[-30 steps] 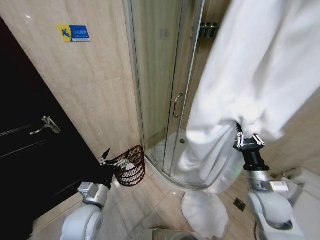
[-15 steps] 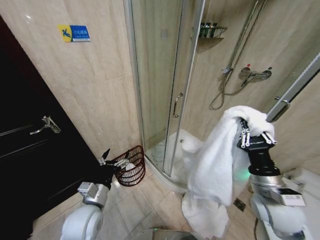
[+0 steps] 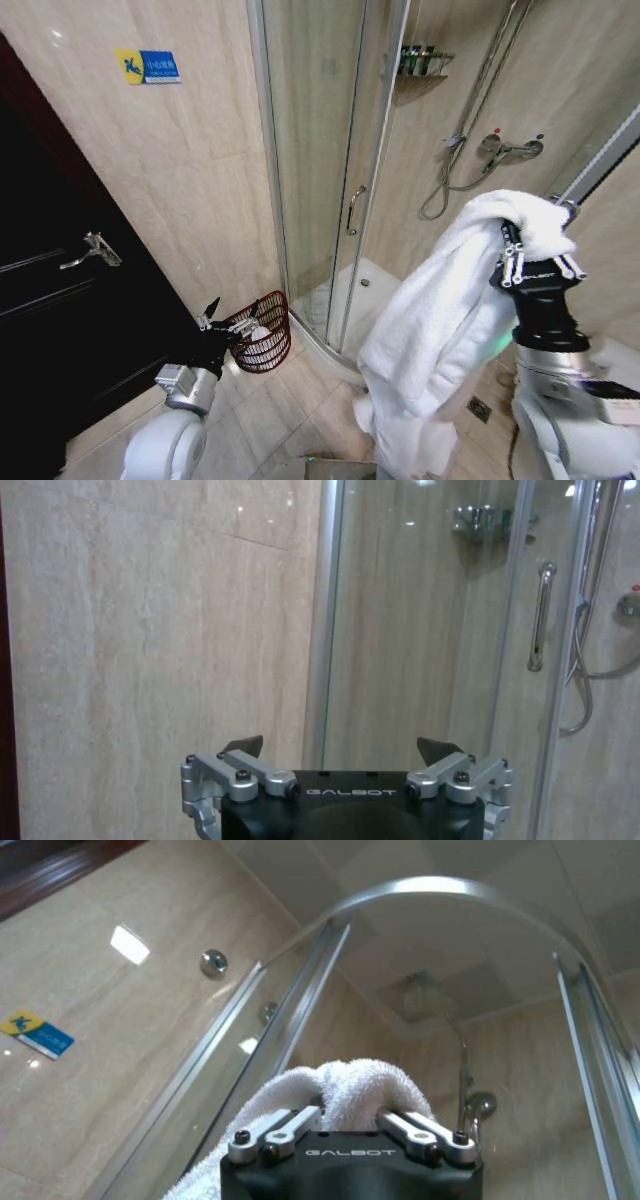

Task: Discard the used towel into the hamper.

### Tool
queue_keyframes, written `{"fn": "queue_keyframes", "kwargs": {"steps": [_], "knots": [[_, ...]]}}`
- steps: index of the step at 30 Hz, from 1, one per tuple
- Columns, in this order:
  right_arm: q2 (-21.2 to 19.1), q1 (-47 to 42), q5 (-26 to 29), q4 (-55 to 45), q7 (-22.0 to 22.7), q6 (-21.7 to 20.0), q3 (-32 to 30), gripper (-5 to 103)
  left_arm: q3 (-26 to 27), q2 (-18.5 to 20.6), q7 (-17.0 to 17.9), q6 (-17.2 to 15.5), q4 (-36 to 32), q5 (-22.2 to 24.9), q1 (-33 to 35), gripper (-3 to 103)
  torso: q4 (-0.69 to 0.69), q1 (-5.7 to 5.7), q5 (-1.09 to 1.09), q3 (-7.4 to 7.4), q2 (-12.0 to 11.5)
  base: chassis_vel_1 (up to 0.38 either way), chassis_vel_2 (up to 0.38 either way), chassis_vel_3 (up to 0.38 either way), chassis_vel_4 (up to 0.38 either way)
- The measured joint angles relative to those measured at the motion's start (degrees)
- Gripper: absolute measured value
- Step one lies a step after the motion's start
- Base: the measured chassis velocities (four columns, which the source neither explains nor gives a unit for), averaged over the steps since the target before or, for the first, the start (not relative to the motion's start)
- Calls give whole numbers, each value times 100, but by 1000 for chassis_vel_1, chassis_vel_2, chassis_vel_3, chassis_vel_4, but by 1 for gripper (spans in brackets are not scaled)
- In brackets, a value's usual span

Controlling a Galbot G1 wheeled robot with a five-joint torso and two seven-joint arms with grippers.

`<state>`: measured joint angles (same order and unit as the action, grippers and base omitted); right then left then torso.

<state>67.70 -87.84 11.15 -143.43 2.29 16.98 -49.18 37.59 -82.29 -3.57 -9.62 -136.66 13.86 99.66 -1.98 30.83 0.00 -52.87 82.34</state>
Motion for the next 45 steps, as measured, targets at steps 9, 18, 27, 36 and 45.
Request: {"fn": "queue_keyframes", "kwargs": {"steps": [9, 18, 27, 36, 45], "knots": [[-1, -28, 649, -2, 379, -580, 83, 8, 0, 0, 0, 0, 0, 0, 0, 100, 0, 0, 0, 0, 0, 0, 0, 0, 0], [80, -86, 730, 6, 644, -940, 125, 8, 0, 0, 0, 0, 0, 0, 0, 100, 0, 0, 1, 0, 0, 0, 0, 0, 0], [30, -74, 721, 11, 612, -845, 33, 8, 0, 0, 0, 0, 0, 0, 0, 100, 0, 0, 0, 0, 0, 0, 0, 0, 0], [-7, -11, 716, 14, 585, -719, 2, 8, 0, 0, 0, 0, 0, 0, 0, 100, 0, 0, 0, 0, 0, 0, 0, 0, 0], [-10, -12, 726, 18, 570, -649, -16, 8, 0, 0, 0, 0, 0, 0, 0, 100, 0, 1, 0, 0, 0, 0, 0, 0, 0]]}}
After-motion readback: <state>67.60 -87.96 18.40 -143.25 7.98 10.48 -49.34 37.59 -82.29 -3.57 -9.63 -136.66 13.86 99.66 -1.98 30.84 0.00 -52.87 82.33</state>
